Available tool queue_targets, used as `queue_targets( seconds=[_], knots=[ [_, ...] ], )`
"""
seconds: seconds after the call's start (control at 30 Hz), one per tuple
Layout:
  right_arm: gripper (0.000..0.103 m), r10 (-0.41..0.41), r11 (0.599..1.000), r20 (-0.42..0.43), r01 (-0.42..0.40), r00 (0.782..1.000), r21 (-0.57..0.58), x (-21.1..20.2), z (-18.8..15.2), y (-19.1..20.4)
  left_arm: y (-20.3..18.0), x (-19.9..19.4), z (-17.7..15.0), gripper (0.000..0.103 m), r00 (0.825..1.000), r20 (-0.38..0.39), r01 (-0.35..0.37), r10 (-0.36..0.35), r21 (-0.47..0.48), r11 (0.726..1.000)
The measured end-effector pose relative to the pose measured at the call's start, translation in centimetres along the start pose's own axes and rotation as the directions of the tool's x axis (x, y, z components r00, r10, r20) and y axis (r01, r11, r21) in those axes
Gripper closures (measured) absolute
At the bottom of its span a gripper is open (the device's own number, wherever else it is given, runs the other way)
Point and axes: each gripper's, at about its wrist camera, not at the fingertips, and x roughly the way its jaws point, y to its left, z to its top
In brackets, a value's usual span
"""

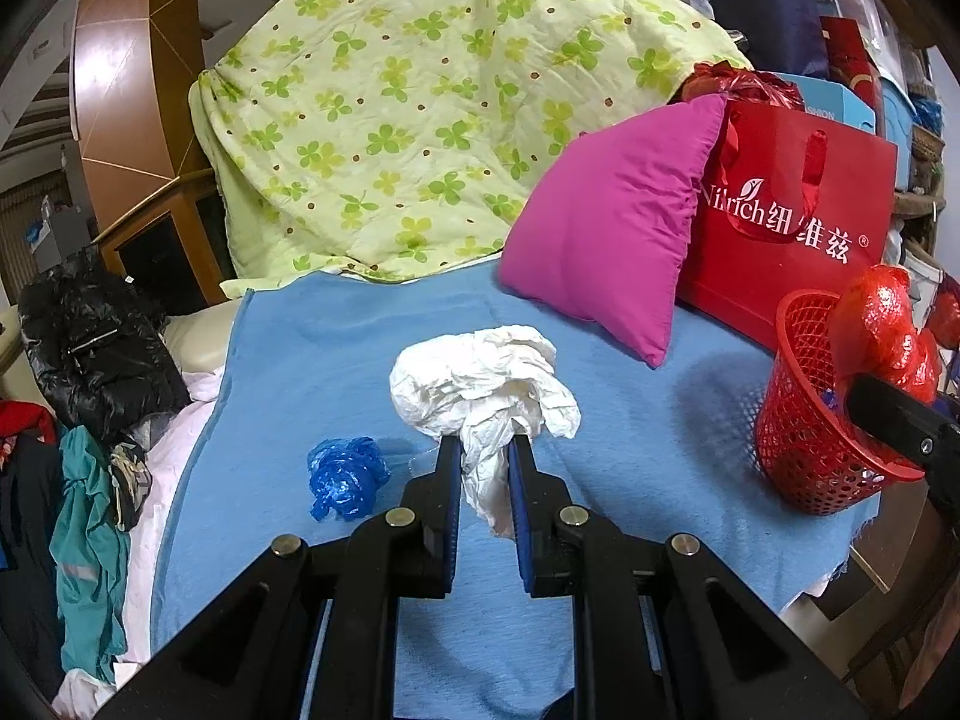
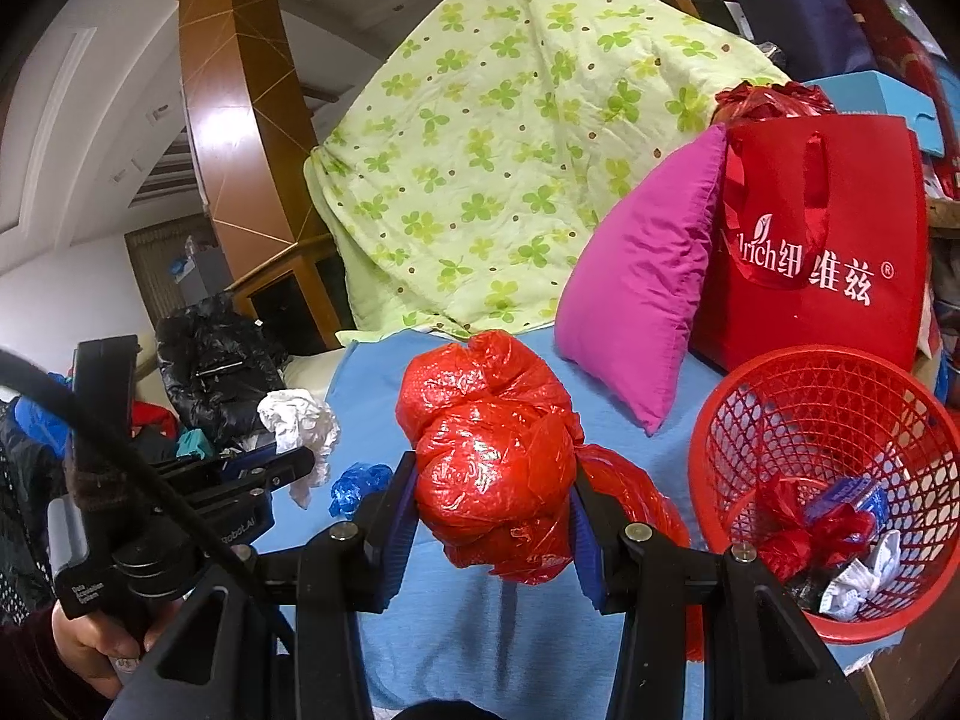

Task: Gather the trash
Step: 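Carry the tissue with the left tool while the right tool carries the red bag to the red basket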

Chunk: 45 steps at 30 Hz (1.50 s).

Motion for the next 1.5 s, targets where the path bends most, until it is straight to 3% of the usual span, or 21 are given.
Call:
queue_targets(
  seconds=[1.5],
  knots=[
    [0.055,-0.092,0.989,0.057,0.084,0.994,0.123,-4.0,-0.2,-5.5,-6.1,-0.1,1.1,0.086,0.999,0.003,0.053,-0.054,0.123,0.991]
  ],
)
